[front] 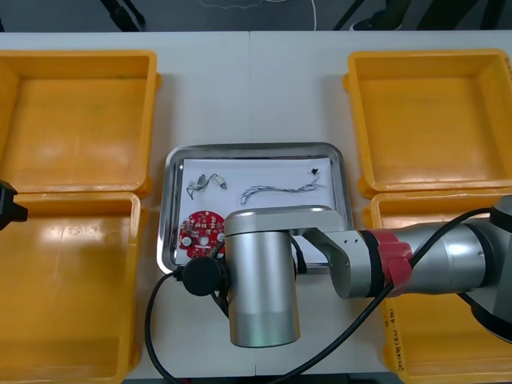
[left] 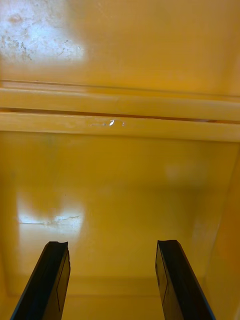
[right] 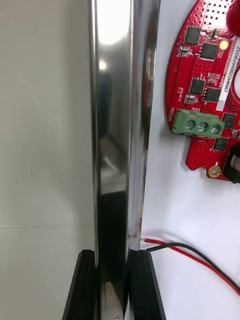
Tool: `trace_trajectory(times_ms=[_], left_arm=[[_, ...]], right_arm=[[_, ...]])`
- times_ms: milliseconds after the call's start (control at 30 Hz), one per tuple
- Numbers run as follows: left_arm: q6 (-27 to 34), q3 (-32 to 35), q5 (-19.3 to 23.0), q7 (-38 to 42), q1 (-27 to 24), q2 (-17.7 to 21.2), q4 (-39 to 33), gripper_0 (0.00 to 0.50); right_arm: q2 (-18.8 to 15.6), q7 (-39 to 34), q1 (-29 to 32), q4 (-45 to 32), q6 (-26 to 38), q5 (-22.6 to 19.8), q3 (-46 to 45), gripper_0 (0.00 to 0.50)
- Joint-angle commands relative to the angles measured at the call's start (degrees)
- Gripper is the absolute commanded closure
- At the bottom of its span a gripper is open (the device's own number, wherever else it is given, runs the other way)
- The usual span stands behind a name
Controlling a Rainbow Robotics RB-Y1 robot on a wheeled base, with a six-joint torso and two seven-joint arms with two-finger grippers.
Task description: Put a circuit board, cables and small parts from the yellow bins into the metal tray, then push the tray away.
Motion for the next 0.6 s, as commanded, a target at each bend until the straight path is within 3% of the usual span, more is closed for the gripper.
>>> trace_trajectory(times_ms=[33, 600], left_arm=[[0.4, 1.7, -0.5, -1.5, 1.3, 2.4, -1.6, 0.000], [0.4, 1.7, -0.5, -1.5, 1.3, 2.4, -1.6, 0.000]], right_arm=[[2.3, 2.8, -3.0, 1.7, 0.4, -1.3, -2.9, 0.500], [3.9, 6.1, -5.4, 8.2, 0.1, -1.8, -5.7, 0.500]])
